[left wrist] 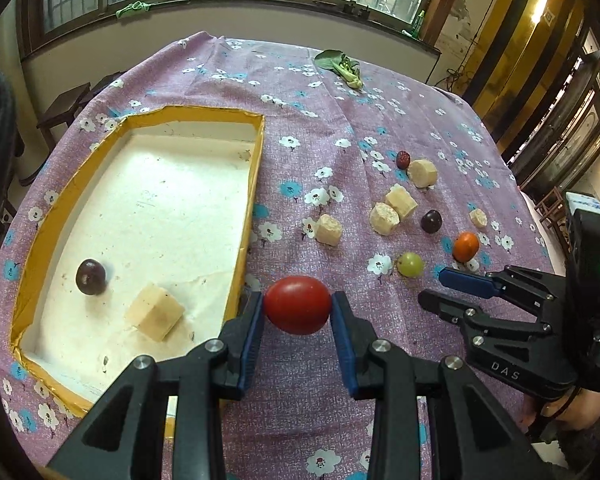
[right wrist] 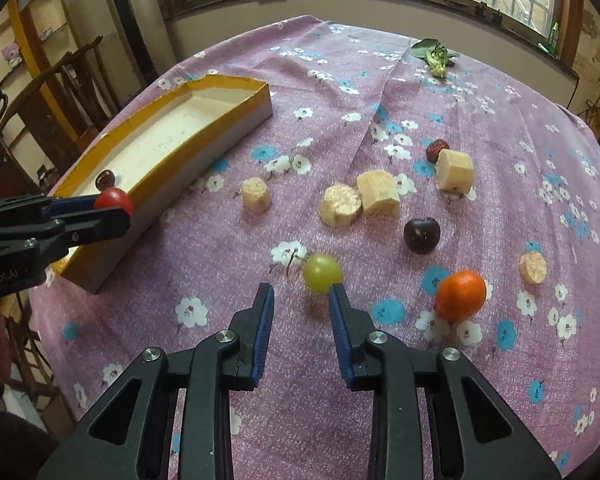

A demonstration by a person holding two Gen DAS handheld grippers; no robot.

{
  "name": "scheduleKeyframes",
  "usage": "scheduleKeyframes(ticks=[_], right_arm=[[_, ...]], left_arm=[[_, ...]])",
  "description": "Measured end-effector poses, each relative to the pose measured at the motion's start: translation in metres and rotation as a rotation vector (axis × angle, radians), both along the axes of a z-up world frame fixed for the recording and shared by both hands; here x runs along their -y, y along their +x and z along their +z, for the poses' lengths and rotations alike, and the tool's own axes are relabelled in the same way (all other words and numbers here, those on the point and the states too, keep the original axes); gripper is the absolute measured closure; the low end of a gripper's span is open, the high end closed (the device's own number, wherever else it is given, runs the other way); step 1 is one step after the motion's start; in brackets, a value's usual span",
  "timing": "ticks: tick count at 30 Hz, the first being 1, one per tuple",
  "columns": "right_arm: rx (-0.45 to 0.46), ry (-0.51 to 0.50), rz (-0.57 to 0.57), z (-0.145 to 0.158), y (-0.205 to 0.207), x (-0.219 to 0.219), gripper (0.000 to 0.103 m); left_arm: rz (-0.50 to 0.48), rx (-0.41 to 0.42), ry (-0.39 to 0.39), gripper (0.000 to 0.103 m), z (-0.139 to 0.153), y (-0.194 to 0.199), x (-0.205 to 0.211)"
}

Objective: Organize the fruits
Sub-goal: 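Carry the tomato and grape into the white tray and open both tools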

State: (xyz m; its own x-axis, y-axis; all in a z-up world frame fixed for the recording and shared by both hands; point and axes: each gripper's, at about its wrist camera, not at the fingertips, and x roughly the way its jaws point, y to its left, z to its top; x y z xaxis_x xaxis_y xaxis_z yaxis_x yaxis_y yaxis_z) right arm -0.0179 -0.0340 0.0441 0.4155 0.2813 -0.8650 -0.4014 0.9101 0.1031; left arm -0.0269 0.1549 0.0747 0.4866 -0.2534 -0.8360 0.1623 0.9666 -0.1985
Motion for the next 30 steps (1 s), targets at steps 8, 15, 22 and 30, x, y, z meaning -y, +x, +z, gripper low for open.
scheduleKeyframes(ticks=[8, 15, 22, 30], right_arm=[[0.047, -0.039, 0.015, -0.015, 0.014, -0.006, 0.066], [0.058, -0.041, 0.000, -0.024, 0.031, 0.002, 0.078], [0.028, -0.022, 0.015, -0.022, 0.036, 0.002, 0.078], [0.057, -0.026, 0.028, -0.023, 0.042, 0.002, 0.078]], left_arm=[[-0.044, -0.048, 0.011, 0.067, -0.019, 0.000, 0.025], [-0.031, -0.084, 0.023, 0.067, -0.037, 0.002, 0.033], [-0.007, -0.110, 0.024, 0.067, -0.049, 0.003, 0.034], [0.007, -0.106, 0.017, 0.067, -0.050, 0.002, 0.033]])
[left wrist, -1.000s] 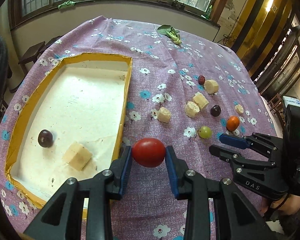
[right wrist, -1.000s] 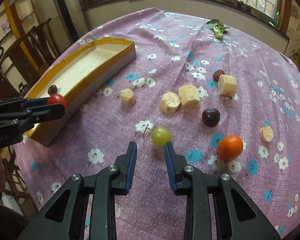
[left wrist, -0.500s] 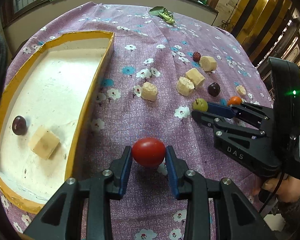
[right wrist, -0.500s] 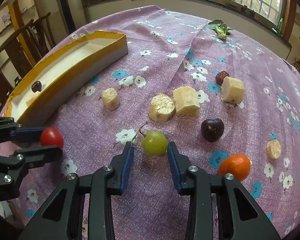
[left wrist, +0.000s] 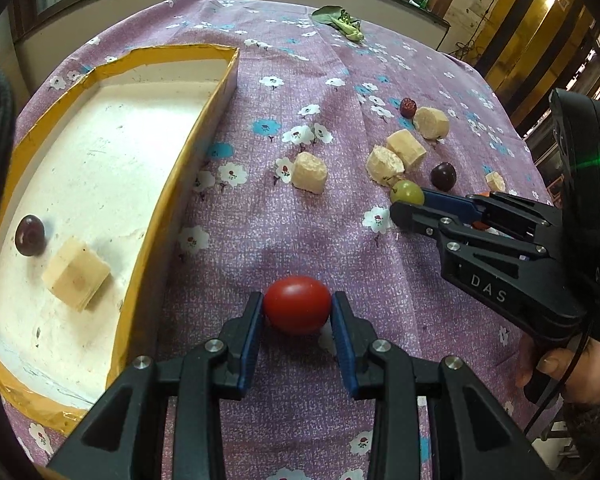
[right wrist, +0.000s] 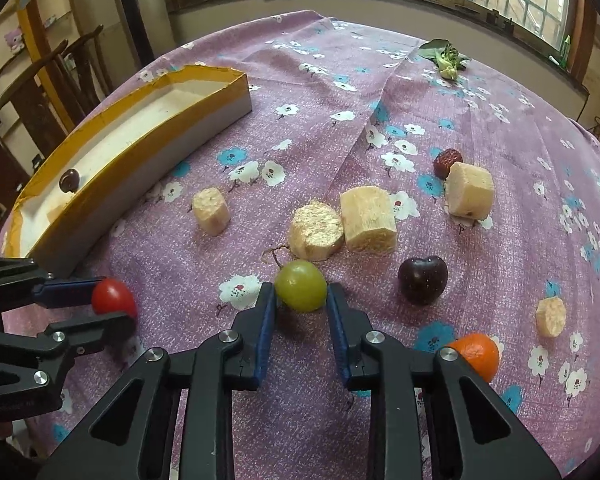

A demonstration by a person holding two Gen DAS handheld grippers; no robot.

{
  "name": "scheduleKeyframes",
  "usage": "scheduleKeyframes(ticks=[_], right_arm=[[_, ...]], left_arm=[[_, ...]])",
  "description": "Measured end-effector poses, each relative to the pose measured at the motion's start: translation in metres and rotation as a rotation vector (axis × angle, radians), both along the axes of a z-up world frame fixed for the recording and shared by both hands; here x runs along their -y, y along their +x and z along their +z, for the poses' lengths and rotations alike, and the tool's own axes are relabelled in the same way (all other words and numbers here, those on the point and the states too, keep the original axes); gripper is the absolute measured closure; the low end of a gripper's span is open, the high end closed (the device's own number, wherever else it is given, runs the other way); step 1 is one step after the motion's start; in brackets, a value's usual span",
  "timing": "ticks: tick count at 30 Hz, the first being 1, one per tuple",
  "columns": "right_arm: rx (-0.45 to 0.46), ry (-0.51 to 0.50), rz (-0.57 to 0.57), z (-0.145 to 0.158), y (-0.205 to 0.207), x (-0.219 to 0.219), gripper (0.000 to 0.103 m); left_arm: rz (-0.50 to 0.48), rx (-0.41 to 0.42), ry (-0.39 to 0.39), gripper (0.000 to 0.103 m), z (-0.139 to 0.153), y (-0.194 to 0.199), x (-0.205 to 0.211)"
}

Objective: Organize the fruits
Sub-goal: 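Carry the tomato and grape into the white tray and open both tools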

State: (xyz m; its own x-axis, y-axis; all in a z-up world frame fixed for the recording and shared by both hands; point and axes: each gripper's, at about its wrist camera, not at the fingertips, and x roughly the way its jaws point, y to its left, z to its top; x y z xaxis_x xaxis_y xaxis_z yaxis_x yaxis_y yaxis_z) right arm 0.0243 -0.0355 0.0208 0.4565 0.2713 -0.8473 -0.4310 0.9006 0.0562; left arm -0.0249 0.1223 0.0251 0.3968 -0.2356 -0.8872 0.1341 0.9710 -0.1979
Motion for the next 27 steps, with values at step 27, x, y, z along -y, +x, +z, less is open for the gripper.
scheduleKeyframes(ticks=[27], right_arm=[[0.095, 0.068, 0.039, 0.055, -0.021, -0.017, 0.079]], left_arm=[[0.048, 0.083, -0.065, 0.067, 0.044, 0.019, -0.030]])
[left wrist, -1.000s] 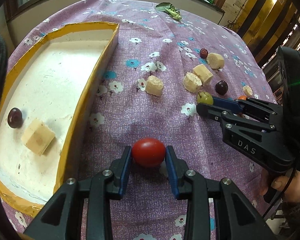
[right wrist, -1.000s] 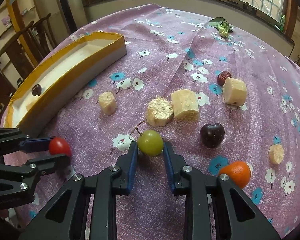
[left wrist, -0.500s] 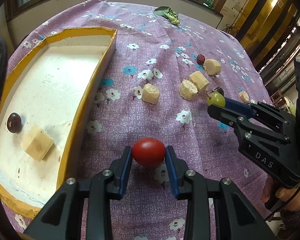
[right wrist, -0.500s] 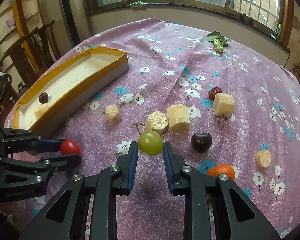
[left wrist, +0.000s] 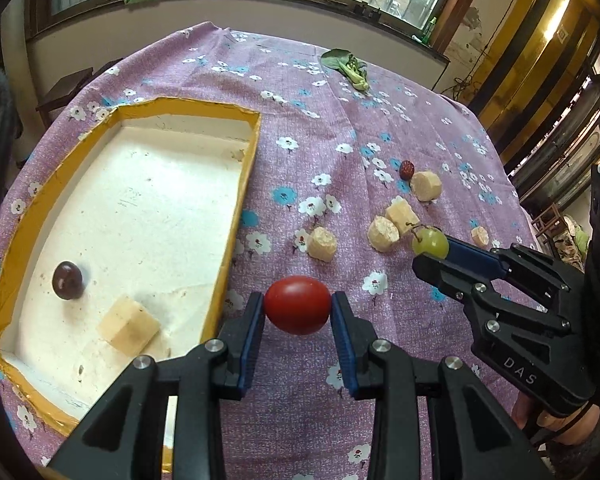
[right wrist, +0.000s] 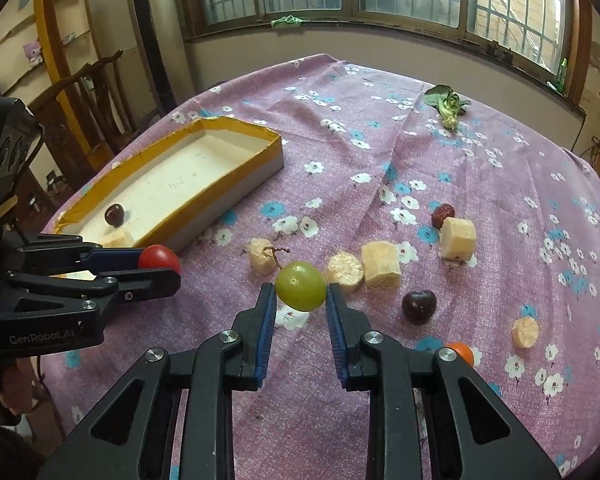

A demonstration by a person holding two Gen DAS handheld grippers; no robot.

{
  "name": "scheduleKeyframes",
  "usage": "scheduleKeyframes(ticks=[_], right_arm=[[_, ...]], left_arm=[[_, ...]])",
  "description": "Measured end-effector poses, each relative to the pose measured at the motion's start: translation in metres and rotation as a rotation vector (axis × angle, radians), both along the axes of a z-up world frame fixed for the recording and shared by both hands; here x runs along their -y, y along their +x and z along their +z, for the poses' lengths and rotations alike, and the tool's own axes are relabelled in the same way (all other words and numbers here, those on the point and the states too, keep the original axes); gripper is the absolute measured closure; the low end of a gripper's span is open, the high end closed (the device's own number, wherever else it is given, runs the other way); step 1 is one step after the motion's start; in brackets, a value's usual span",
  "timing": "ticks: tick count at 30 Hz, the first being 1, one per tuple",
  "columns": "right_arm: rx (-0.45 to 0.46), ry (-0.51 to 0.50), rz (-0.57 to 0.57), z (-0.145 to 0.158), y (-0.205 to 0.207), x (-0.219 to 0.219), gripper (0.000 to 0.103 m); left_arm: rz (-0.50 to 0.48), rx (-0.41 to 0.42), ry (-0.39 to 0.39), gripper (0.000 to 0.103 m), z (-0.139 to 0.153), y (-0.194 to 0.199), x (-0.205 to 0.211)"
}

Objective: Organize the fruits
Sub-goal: 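Carry the tomato and grape into the white tray and open both tools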

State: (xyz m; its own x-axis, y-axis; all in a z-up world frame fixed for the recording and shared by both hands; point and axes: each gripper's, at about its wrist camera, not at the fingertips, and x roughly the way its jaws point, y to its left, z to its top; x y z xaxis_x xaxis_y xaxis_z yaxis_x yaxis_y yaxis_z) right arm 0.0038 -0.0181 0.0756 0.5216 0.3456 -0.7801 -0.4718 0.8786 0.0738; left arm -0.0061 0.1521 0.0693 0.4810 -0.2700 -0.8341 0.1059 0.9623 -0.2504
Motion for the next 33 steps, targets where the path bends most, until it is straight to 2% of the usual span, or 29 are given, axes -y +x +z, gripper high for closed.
scheduleKeyframes(ticks=[14, 25, 33], right_arm=[[-0.002, 0.045, 0.179, 0.015, 0.025, -0.101, 0.079], [-0.080, 0.010, 0.257, -0.019, 0.048, -0.169, 0.079], [-0.142, -0.012, 0.276, -0.042, 0.055, -0.187, 0.079]], left_arm=[[0.168, 0.031, 0.052, 0.067, 0.010, 0.010, -0.094], [0.257, -0.012, 0.075, 0.067, -0.013, 0.035, -0.147], [0.270, -0.057, 0.068, 0.067, -0.033, 0.050, -0.159]])
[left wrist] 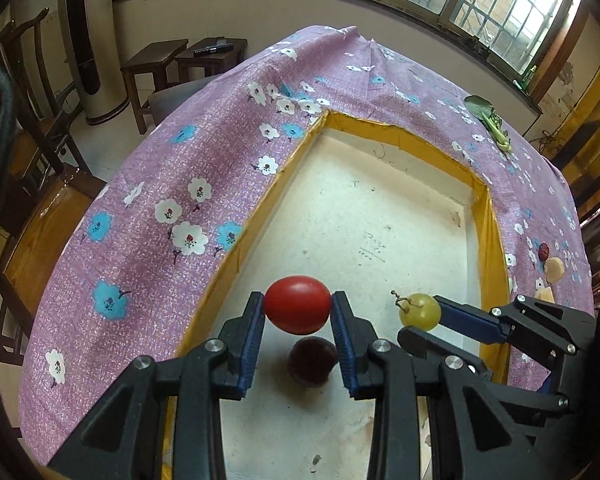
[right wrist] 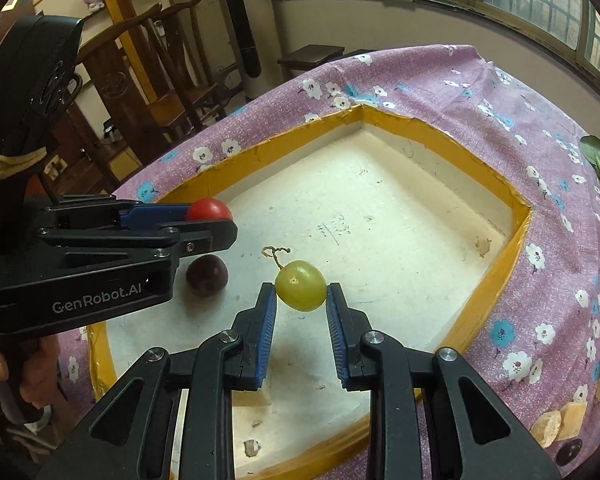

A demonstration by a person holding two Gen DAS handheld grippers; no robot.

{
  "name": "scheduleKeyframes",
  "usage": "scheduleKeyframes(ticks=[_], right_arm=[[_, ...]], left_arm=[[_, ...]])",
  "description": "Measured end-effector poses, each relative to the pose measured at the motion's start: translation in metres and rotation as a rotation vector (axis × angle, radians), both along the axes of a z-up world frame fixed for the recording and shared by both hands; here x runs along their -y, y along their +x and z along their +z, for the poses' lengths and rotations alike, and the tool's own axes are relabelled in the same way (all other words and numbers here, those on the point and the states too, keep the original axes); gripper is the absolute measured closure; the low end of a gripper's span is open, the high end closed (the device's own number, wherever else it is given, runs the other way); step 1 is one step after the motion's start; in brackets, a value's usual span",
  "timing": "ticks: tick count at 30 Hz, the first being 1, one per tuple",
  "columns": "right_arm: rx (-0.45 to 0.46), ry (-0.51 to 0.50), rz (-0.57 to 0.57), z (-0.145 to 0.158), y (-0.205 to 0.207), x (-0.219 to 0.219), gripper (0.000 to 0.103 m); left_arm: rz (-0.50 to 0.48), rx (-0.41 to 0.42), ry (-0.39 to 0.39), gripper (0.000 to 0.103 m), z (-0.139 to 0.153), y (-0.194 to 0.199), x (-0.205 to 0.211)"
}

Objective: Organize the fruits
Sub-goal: 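Carry the tomato and grape into the white tray and open both tools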

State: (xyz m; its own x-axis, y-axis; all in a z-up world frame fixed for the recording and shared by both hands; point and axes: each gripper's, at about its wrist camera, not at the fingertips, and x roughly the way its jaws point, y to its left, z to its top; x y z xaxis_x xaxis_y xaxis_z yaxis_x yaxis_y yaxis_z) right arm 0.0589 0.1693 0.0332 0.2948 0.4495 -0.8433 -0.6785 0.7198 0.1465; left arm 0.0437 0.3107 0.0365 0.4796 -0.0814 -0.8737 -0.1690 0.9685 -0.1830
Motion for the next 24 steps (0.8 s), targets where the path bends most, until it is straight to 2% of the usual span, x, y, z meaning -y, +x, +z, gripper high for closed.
scheduleKeyframes(ticks=[6, 17, 24], right_arm=[[-0.011, -0.021, 0.009, -0.005, 0.000, -0.005, 0.078], [-0.014, -0.060, 0.024, -0.011, 0.000, -0.012, 0.078], [-0.011, -0.077, 0.020, -0.012, -0.001, -0.013, 0.078]], left_arm=[[-0.002, -0.019, -0.002, 0.067, -0.008, 0.006, -0.001], [-0.002, -0.032, 0.057, 0.066, -0.012, 0.011, 0.005], [0.002, -0.041, 0.067, 0.056, -0.011, 0.011, 0.007]])
